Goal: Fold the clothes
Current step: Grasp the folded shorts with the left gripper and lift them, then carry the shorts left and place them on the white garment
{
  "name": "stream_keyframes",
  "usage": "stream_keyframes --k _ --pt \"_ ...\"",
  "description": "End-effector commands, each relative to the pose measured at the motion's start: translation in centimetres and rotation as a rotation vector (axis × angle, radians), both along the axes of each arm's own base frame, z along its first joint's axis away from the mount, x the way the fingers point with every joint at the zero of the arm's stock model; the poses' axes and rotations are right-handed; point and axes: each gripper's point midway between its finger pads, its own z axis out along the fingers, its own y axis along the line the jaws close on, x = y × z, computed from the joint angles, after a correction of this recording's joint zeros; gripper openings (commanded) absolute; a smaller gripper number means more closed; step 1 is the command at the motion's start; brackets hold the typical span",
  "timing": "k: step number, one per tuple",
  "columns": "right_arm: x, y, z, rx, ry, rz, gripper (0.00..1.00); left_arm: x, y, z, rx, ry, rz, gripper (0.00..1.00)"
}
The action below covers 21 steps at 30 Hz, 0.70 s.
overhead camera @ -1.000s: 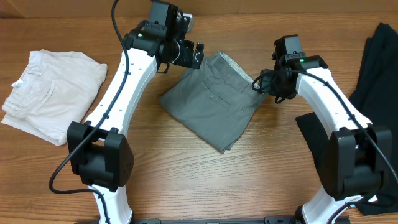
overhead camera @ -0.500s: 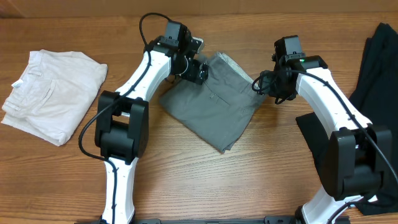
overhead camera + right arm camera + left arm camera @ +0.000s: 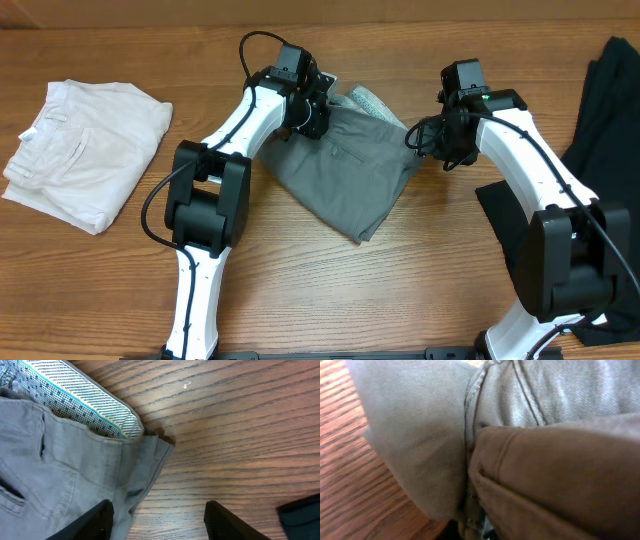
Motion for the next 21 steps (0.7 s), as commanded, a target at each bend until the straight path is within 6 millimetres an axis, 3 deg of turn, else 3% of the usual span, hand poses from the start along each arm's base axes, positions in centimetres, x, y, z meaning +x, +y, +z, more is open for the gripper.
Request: stream_keyframes --k 1,5,7,9,12,15,21 --pt "0.7 0.0 0.7 0.009 -0.022 -0.009 0.63 0.4 0.2 0.0 -0.007 0.02 0.005 0.04" --pt "0.7 0.0 0.7 0.008 -0.022 -0.008 0.63 2.9 2.2 5.4 -0.005 -0.048 0.088 0.04" --pt "0.7 0.0 0.7 0.008 -0.021 -0.008 0.63 4.0 4.3 9.2 0.013 -0.078 0.206 0.04" --pt "0.7 0.0 0.7 0.008 -0.021 -0.009 0.63 4.3 6.1 11.5 0.034 -0.087 0.307 0.04" --pt "0.6 -0.1 0.7 0.006 -0.018 -0.008 0.63 3.4 9.6 14.2 0.088 -0.066 0.501 0.04" --pt "0.5 -0.1 0.6 0.003 -0.017 -0.006 0.63 1.7 13.0 15.6 0.156 -0.028 0.668 0.04" --pt "0.5 -0.1 0.6 0.002 -0.015 -0.006 0.63 -1.6 20.6 20.1 0.331 -0.084 0.936 0.04"
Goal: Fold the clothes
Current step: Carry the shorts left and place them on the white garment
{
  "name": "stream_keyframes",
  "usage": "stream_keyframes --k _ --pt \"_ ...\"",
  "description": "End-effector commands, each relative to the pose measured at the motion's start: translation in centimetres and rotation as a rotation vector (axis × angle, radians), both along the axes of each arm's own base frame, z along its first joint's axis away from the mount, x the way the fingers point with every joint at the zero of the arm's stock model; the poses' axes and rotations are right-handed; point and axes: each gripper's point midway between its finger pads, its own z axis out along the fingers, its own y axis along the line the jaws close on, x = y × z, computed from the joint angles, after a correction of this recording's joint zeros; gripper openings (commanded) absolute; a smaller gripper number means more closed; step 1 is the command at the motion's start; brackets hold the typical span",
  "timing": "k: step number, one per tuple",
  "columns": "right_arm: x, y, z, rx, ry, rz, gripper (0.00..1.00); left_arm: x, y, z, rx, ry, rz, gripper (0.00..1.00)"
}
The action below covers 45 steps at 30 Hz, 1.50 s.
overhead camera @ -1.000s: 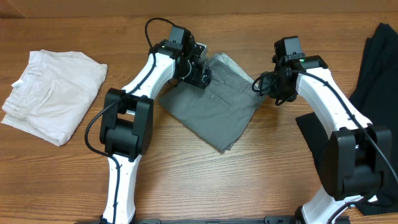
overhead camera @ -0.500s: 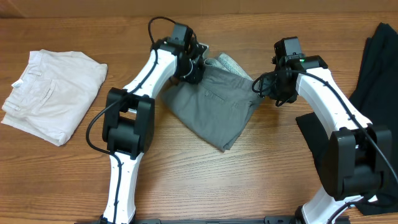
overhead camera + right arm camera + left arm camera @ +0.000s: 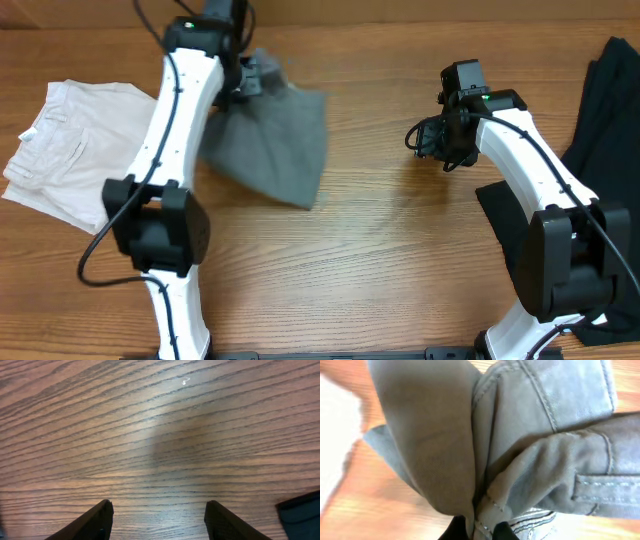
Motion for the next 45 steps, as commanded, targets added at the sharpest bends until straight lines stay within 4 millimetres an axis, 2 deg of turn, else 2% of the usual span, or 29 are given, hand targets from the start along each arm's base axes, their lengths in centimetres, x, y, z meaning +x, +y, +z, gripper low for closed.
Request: stream_keyframes --k 1,4,6,14,15,20,26,29,36,45 --pt "0.7 -0.1 0.7 0.004 -0.025 -0.005 0.63 -1.3 6.3 6.7 0.139 -0.143 0.27 0.04" --pt "0.7 -0.1 0.7 0.004 -0.023 -0.005 0.63 -1.4 9.1 9.1 0.126 -0.212 0.337 0.04" --pt "0.6 -0.1 0.7 0.003 -0.02 -0.005 0.63 -1.2 11.8 10.3 0.122 -0.256 0.398 0.04" --pt "0.4 -0.1 0.6 0.002 -0.009 -0.005 0.63 -0.7 20.5 11.8 0.11 -0.366 0.612 0.04" --pt "0.4 -0.1 0.6 0.002 -0.009 -0.005 0.63 -0.7 21.9 12.1 0.112 -0.381 0.641 0.04" --pt "0.4 -0.1 0.6 0.002 -0.009 -0.005 0.63 -2.1 26.0 11.8 0.062 -0.374 0.716 0.04" --pt "0.4 -0.1 0.6 0.002 -0.009 -0.005 0.63 -3.9 29.0 11.0 0.044 -0.345 0.768 0.04" --pt "0.3 -0.1 0.6 0.002 -0.005 -0.006 0.63 -4.5 30.4 10.0 0.054 -0.318 0.789 0.04" --pt "0.1 -0.2 0.5 0.001 0.0 -0.005 0.63 -5.4 31.7 6.6 0.054 -0.214 0.821 0.04" --pt "0.2 -0.1 0.6 0.001 -0.001 -0.005 0.63 -6.5 33.7 3.7 0.068 -0.133 0.868 0.04"
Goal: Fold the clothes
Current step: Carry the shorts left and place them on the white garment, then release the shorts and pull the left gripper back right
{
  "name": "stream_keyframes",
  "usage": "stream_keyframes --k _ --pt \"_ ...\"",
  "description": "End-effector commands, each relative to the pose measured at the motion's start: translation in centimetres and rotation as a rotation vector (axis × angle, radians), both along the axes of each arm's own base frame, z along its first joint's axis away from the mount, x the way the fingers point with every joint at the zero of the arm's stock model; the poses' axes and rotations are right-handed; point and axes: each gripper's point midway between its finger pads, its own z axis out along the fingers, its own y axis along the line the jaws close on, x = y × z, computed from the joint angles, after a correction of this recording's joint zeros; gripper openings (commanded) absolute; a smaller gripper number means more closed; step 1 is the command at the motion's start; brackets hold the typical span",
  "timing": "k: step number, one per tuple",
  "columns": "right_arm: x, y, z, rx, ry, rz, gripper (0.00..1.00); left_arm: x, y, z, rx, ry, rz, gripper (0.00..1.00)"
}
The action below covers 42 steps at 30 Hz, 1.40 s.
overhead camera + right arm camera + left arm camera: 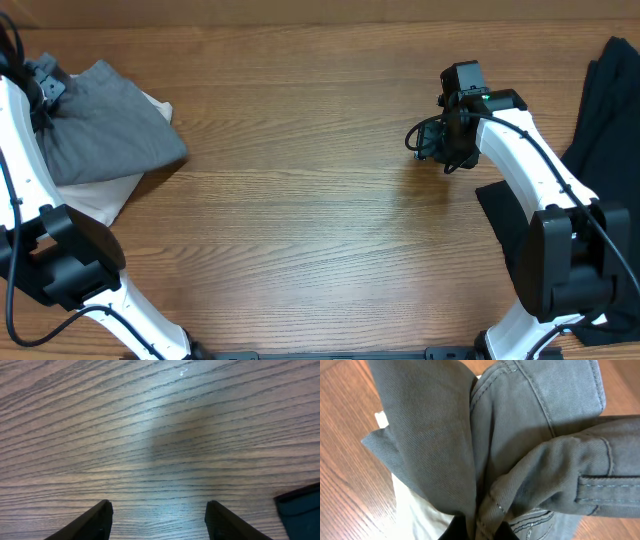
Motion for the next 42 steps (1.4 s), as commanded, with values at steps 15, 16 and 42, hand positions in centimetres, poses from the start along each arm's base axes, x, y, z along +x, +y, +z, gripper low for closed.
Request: stream_keyframes --k 15,16,42 --pt "0.8 -0.1 0.7 0.005 -0.027 -0.006 0.64 -3.8 4.0 -2.0 0.096 0.179 0.088 0.17" --pt "0.8 -0.1 0.7 0.005 -0.027 -0.006 0.64 -3.9 4.0 -2.0 0.095 0.183 0.088 0.32" --pt "4.5 3.5 2.5 0.197 -0.187 0.048 1.0 4.0 -22.5 -3.4 -0.171 0.156 -0.868 1.0"
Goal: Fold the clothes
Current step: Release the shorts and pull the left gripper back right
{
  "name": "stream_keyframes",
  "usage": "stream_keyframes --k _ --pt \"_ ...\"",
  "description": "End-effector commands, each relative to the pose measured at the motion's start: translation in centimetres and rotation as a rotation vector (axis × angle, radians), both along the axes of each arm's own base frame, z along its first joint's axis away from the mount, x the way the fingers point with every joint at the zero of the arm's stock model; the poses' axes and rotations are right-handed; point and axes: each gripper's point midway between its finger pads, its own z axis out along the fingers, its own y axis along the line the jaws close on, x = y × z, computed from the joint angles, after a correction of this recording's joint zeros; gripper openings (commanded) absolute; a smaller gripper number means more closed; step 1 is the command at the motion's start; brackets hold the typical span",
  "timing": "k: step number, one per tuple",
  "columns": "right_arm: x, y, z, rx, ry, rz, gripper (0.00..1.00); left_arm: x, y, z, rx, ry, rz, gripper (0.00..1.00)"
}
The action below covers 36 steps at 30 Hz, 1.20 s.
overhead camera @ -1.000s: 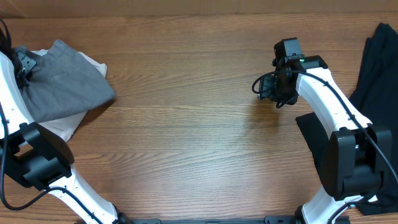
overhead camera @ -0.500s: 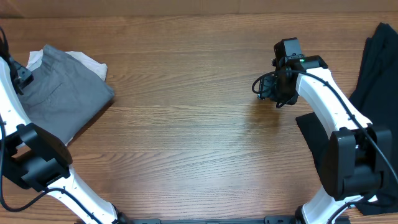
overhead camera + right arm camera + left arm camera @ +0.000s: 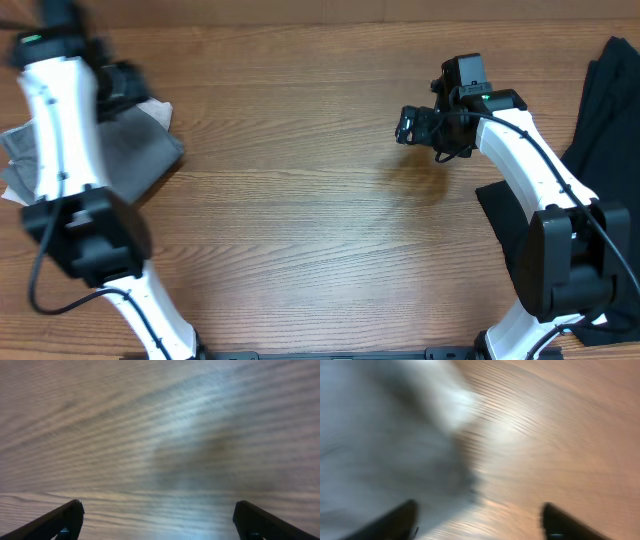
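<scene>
The folded grey shorts (image 3: 135, 150) lie at the table's far left on top of the white folded garment (image 3: 154, 109), which shows only at its edges. In the blurred left wrist view the grey cloth (image 3: 380, 445) fills the left side. My left gripper (image 3: 122, 84) hangs over the shorts' far edge, open, its fingers (image 3: 402, 520) wide apart with nothing between them. My right gripper (image 3: 413, 126) is open over bare wood right of centre, with its fingertips (image 3: 65, 519) spread wide.
Black clothes (image 3: 610, 95) lie piled at the far right, and another black piece (image 3: 505, 215) sits beside the right arm's base. Bare wooden tabletop (image 3: 300, 190) stretches between the two arms.
My left gripper has let go of the grey shorts and now stands open just right of where it held them. The shorts rest on the white garment. My right gripper has opened wider.
My left gripper was shut on the folded grey shorts at mid-table, with the right gripper open beside them. Then the shorts hung from it further left, then over the white garment. Now they lie there, released.
</scene>
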Motion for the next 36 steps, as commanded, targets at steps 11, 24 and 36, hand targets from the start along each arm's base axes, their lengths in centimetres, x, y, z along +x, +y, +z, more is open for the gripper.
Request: stream_keyframes --k 11,24,36 --pt "-0.9 -2.3 3.9 0.038 0.024 -0.055 1.0 -7.6 -17.4 -0.7 -0.061 0.322 -0.384 1.0" --pt "-6.2 -3.7 9.5 -0.006 -0.106 -0.104 1.0 -11.6 -17.4 7.8 0.116 0.126 -0.363 1.0" --pt "-12.7 -3.9 8.9 0.013 -0.232 -0.096 1.0 -18.1 -15.5 10.7 0.143 -0.183 -0.339 1.0"
